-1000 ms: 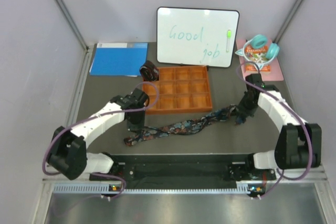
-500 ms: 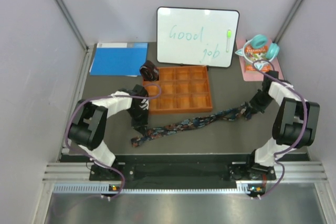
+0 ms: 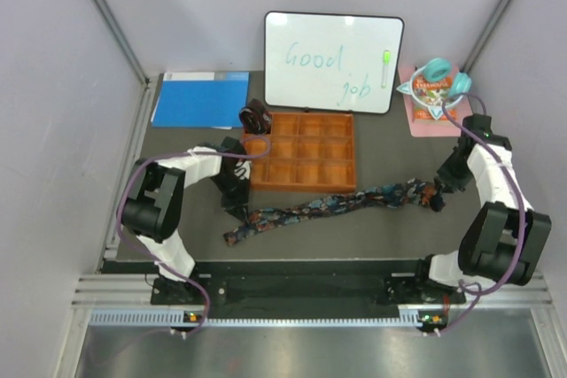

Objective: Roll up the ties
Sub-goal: Flatten out the tie at the center of the board.

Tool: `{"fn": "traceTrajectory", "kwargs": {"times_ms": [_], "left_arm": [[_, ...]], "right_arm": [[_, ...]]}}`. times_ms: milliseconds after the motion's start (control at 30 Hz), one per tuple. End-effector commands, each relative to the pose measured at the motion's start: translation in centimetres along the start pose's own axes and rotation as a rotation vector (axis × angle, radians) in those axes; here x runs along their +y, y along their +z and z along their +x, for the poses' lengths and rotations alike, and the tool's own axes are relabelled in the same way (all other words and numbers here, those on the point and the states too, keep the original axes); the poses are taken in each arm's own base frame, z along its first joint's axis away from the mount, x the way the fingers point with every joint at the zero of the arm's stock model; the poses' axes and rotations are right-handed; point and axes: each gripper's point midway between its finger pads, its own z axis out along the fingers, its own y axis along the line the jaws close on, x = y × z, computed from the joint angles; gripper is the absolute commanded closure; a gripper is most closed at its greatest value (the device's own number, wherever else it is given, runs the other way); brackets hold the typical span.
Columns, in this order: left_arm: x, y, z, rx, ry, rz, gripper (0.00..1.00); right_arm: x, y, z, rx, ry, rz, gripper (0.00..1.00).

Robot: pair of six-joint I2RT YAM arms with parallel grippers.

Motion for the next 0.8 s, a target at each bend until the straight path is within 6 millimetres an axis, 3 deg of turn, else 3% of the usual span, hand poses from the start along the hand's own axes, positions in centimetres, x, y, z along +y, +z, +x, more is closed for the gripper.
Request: {"fn": "traceTrajectory", "kwargs": {"times_ms": [0,67,233,333,400,533,667,733,767], "left_arm": [[-0.8,0.6,-2.0,-0.109,0.075,0.071,0.93],[-0.7,0.8,-1.5,-0.102,0.073,0.078,0.93],[-1.7,-0.4,-1.8,-0.143,0.094,0.111,0.91],[-2.2,-1.1,-1.5,-0.158,0.105,0.138,0.85],[-2.1,-1.8,-1.7,-0.183,0.099,0.126,0.77],[-2.0,-3.0,-2.3,-0.238,0.074,0.086,0.65],[-2.4,-6.6,-3.8,-0.401,0.054,0.053,0.51],[-2.1,-8.3,-4.1,-0.460,0.045,0.015,0.50],[-2.3,-9.8,-4.0,-0.518,0.050,0.013,0.50]], "right_arm": [[-2.5,-3.1,0.1,-0.066,-0.019,0.093,0.90],[-2.0,-3.3,0.5,-0.066,-0.020,0.053,0.94],[-0.4,-1.3,0.5,-0.023,-0.001,-0.005,0.95],[1.9,-1.4,-1.7,-0.044,-0.009,-0.077,0.93],[2.9,-2.4,-3.5,-0.070,-0.007,-0.096,0.84],[3.7,-2.6,-4.8,-0.061,-0.011,-0.092,0.76],[5.2,-3.5,-5.2,-0.092,-0.049,-0.140,0.57],[6.5,-3.6,-3.8,-0.069,-0.078,-0.209,0.46],[7.7,-4.5,-3.1,-0.072,-0.095,-0.292,0.10]]}}
